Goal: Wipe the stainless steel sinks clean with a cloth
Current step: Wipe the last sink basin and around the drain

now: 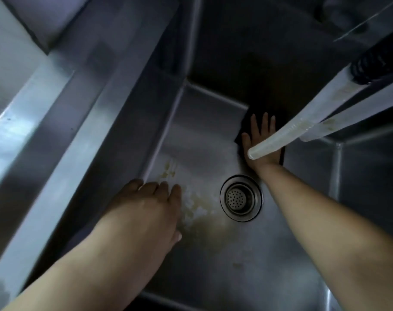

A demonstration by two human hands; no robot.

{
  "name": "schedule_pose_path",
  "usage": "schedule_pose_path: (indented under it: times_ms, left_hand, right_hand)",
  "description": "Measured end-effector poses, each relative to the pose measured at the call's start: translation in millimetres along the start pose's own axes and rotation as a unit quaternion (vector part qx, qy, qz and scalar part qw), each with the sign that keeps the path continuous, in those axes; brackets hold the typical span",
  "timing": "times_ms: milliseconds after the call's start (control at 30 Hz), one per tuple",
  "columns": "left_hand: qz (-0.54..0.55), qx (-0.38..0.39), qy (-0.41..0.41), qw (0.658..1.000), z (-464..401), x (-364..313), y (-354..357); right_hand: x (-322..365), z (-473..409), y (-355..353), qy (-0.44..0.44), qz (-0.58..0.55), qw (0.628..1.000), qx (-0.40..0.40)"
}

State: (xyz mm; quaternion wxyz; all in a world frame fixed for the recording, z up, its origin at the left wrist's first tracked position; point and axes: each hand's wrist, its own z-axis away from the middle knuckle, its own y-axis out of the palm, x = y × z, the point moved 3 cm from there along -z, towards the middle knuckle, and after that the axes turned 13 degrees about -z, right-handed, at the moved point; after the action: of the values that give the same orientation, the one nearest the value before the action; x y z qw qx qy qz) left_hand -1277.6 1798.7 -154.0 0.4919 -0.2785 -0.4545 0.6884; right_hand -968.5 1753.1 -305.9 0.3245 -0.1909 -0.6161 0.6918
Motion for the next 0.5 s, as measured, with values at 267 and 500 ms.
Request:
schedule_pose_path:
  times_ms: [267, 500]
  left_hand:
    - [-0.012, 0.056, 0.022, 0.998, -7, -13, 13]
    - [-0.048, 0.103, 0.001, 0.993, -6, -7, 21]
  right_hand:
    - [82, -19, 18, -0.086, 0.003, 0.996, -0.030]
    - [160, 15, 39, -0.252, -0.032, 0.967, 0.025]
